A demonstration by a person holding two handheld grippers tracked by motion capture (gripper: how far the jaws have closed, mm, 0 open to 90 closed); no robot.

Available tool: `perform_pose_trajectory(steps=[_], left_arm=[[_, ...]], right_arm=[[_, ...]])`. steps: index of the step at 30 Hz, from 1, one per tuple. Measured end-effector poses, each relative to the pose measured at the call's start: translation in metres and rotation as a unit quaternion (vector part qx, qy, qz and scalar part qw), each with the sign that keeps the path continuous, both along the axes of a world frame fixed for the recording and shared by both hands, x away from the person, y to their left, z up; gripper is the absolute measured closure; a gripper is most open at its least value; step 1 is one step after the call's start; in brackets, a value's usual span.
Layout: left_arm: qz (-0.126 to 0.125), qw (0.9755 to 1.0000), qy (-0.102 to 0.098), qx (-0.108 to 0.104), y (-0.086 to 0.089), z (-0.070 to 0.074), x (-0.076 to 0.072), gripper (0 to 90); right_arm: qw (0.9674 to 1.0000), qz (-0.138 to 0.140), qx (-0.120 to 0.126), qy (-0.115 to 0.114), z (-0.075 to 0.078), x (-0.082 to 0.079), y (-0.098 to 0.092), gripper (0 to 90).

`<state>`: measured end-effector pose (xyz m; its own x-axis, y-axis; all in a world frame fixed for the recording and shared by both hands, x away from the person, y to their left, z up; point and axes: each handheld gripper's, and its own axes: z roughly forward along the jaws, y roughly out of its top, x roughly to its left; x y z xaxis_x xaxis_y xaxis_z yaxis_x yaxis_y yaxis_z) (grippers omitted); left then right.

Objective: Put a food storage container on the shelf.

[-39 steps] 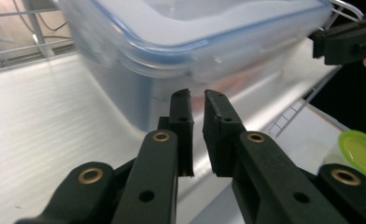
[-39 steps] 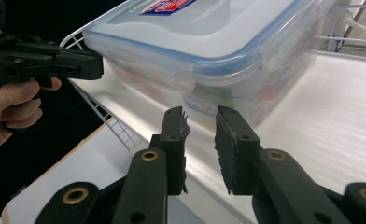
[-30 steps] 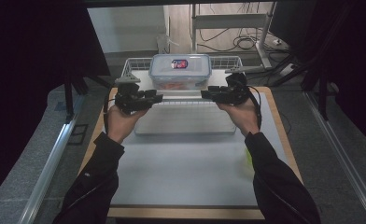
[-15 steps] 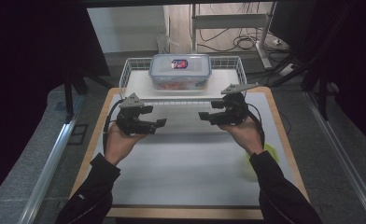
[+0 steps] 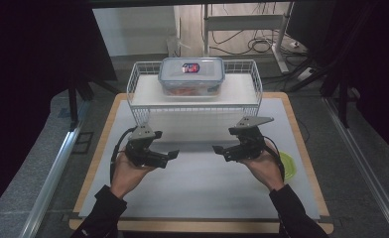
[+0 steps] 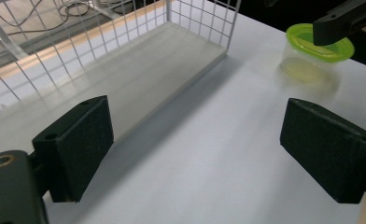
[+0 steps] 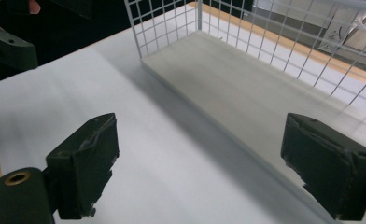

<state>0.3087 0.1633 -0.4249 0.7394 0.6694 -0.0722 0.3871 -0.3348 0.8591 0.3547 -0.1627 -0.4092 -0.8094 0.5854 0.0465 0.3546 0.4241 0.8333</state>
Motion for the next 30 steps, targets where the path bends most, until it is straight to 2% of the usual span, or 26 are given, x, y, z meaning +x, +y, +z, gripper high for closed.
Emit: perform_pose_trajectory(steps=[4,8,13,19,22,25,28,30], left_arm=[[0.002,1.0000,0.003,-0.001,0.004,-0.011,-0.011,7.9],[0.007,0.9997,0.015,-0.016,0.013,-0.022,-0.020,6.9],[0.014,0.9991,0.021,-0.034,0.019,-0.040,-0.032,4.6],[0.031,0.9994,0.012,-0.004,0.018,-0.061,-0.044,1.3],[0.033,0.9992,0.016,0.014,0.015,-0.072,-0.049,1.1],[0.032,0.9984,0.022,0.040,0.010,-0.082,-0.052,0.6],[0.032,0.9974,0.016,0.063,0.006,-0.085,-0.055,0.5],[0.034,0.9975,0.008,0.062,0.005,-0.084,-0.057,0.5]], right_arm=[[1.0000,0.002,-0.005,0.001,-0.009,-0.008,-0.004,8.3],[1.0000,0.002,-0.002,0.004,-0.016,-0.017,-0.010,6.6],[0.9999,-0.001,0.000,0.014,-0.030,-0.028,-0.017,4.8],[0.9997,-0.004,-0.012,0.020,-0.048,-0.043,-0.025,4.3],[0.9997,-0.003,-0.006,0.024,-0.055,-0.051,-0.029,5.0],[0.9997,-0.002,-0.012,0.020,-0.061,-0.058,-0.030,5.3],[0.9993,-0.004,-0.028,0.023,-0.066,-0.060,-0.030,5.3],[0.9991,-0.012,-0.033,0.023,-0.067,-0.059,-0.031,5.2]])
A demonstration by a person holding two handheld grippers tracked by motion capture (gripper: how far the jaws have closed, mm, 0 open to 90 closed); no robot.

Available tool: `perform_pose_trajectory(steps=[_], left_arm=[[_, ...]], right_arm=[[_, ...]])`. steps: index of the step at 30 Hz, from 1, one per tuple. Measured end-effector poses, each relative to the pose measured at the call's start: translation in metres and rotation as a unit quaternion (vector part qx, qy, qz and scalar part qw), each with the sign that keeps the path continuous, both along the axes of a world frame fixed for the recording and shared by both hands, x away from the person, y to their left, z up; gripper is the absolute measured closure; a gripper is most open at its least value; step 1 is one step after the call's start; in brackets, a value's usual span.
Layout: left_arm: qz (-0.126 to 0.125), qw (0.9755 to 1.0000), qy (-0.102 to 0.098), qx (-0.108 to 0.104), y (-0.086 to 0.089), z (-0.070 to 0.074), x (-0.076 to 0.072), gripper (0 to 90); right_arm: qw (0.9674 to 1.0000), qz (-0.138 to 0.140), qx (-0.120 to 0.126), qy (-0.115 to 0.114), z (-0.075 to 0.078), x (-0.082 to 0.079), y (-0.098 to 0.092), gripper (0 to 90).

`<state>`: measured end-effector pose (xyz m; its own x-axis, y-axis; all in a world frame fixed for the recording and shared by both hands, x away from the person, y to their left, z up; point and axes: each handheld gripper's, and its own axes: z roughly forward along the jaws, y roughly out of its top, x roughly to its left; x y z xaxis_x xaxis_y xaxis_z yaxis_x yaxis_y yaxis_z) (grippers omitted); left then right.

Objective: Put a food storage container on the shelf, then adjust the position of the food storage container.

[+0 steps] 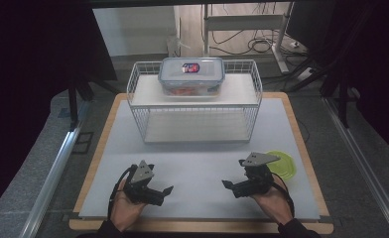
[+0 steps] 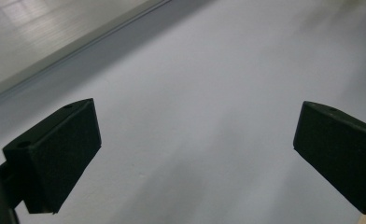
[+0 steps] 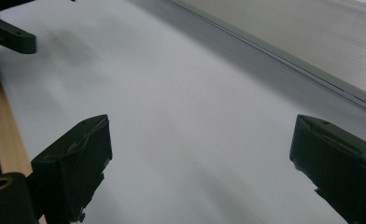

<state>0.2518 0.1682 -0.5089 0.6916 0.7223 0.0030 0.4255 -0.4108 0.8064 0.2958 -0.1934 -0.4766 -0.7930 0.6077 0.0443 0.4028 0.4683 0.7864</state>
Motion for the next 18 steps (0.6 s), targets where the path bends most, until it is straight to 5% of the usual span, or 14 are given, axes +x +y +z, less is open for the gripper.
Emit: perform_pose_trajectory(steps=[11,18], left_arm=[[0.005,1.0000,-0.005,-0.001,0.005,-0.003,-0.002,1.0],[0.004,0.9999,-0.011,0.001,0.005,-0.003,-0.002,1.3]], right_arm=[[0.9993,-0.030,-0.021,0.006,0.002,0.005,-0.003,3.3],[0.9976,-0.065,-0.023,0.001,0.017,0.006,-0.026,49.0]])
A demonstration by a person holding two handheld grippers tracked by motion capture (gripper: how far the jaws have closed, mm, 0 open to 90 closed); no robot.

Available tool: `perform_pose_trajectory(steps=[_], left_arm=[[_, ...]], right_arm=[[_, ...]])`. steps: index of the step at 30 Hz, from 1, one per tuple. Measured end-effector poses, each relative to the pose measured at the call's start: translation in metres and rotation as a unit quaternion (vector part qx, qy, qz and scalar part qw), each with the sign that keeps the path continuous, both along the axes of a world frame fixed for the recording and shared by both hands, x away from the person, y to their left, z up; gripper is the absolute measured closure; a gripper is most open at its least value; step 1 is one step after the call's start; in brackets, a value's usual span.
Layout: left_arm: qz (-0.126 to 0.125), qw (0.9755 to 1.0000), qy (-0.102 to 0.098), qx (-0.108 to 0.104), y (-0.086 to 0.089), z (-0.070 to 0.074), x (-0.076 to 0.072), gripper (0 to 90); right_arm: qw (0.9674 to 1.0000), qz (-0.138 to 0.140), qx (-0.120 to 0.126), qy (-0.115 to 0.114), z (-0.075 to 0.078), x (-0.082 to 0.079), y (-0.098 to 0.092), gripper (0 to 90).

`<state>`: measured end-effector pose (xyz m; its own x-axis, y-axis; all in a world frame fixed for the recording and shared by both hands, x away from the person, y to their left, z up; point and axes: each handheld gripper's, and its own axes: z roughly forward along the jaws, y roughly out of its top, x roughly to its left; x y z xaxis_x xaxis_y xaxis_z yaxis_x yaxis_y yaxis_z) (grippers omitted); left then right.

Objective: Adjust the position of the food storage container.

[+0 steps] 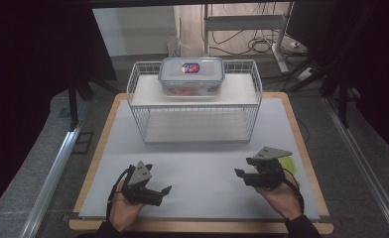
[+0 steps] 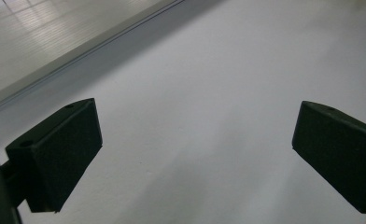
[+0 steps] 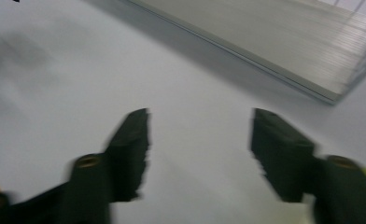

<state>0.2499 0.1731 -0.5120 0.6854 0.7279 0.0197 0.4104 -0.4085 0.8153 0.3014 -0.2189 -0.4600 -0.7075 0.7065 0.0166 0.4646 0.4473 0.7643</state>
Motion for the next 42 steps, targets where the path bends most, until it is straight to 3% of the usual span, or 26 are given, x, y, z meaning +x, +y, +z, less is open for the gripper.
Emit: perform_pose_trajectory(steps=[2,6,12,14,21,27,32,42], left_arm=[[0.000,1.0000,-0.001,-0.001,0.000,0.000,0.000,1.3],[0.001,1.0000,0.006,-0.002,0.001,-0.001,0.001,1.4],[0.002,0.9999,0.010,-0.005,0.002,-0.002,0.002,1.7],[0.003,0.9999,0.012,-0.006,0.002,-0.003,0.002,1.8],[0.004,0.9999,0.013,-0.001,0.002,-0.004,0.002,2.2],[0.004,0.9999,0.014,-0.001,0.002,-0.004,0.003,2.4],[0.004,0.9998,0.017,0.001,0.001,-0.005,0.003,2.4],[0.007,0.9997,0.023,0.008,0.001,-0.006,0.004,2.6]], right_arm=[[1.0000,-0.009,-0.002,-0.003,0.003,0.001,-0.007,61.4],[0.9989,-0.039,-0.007,-0.023,0.008,0.003,-0.023,75.4],[0.9963,-0.077,-0.006,-0.038,0.013,0.007,-0.047,86.0],[0.9945,-0.097,0.001,-0.038,0.014,0.010,-0.063,89.2],[0.9901,-0.135,0.008,-0.037,0.013,0.015,-0.089,89.8],[0.9822,-0.182,0.006,-0.044,0.013,0.016,-0.113,89.8],[0.9760,-0.215,0.002,-0.034,0.007,0.020,-0.130,89.8],[0.9729,-0.229,-0.028,0.004,-0.010,0.028,-0.135,89.9]])
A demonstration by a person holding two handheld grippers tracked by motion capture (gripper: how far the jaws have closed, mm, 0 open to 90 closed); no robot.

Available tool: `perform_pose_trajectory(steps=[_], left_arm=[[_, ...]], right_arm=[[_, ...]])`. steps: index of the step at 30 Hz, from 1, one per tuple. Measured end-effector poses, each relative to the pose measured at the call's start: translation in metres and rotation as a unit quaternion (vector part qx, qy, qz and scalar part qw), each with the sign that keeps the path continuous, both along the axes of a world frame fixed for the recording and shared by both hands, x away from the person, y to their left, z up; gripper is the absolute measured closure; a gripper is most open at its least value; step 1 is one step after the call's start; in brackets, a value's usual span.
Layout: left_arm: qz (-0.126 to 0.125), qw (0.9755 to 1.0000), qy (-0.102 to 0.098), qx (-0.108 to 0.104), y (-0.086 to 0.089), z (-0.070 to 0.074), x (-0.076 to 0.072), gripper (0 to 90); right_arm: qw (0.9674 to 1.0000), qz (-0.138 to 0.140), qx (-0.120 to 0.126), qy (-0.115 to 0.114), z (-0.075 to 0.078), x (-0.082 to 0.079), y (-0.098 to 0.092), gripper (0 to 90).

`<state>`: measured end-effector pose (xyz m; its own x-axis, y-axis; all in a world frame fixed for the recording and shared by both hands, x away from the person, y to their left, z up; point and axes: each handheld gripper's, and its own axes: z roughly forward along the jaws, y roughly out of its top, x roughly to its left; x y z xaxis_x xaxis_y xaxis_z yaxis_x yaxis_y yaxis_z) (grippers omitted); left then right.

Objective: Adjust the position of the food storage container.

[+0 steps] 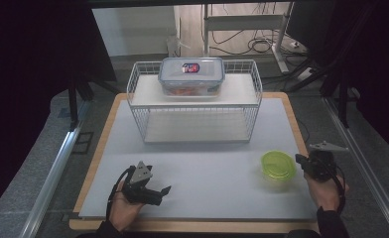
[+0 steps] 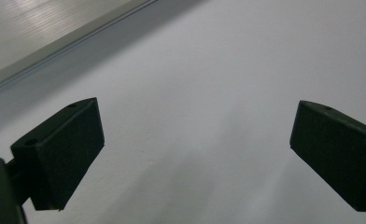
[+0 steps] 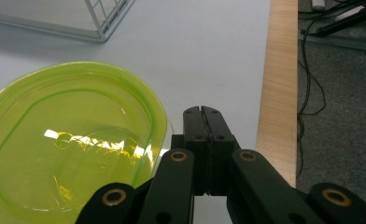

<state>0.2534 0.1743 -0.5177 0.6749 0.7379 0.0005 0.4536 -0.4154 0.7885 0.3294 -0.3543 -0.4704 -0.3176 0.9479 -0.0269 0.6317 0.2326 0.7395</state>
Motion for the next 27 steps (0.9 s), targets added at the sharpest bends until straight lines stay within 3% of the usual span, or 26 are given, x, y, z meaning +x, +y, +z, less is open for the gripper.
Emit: perform_pose_trajectory(steps=[14,27], left_arm=[[0.002,1.0000,-0.002,-0.001,0.000,0.001,-0.004,2.6],[0.005,1.0000,0.000,-0.005,0.002,0.002,-0.008,2.6]], right_arm=[[0.9998,-0.001,-0.004,0.019,-0.004,-0.001,0.004,89.9],[0.9994,0.011,0.011,0.030,-0.005,-0.003,0.014,89.9]])
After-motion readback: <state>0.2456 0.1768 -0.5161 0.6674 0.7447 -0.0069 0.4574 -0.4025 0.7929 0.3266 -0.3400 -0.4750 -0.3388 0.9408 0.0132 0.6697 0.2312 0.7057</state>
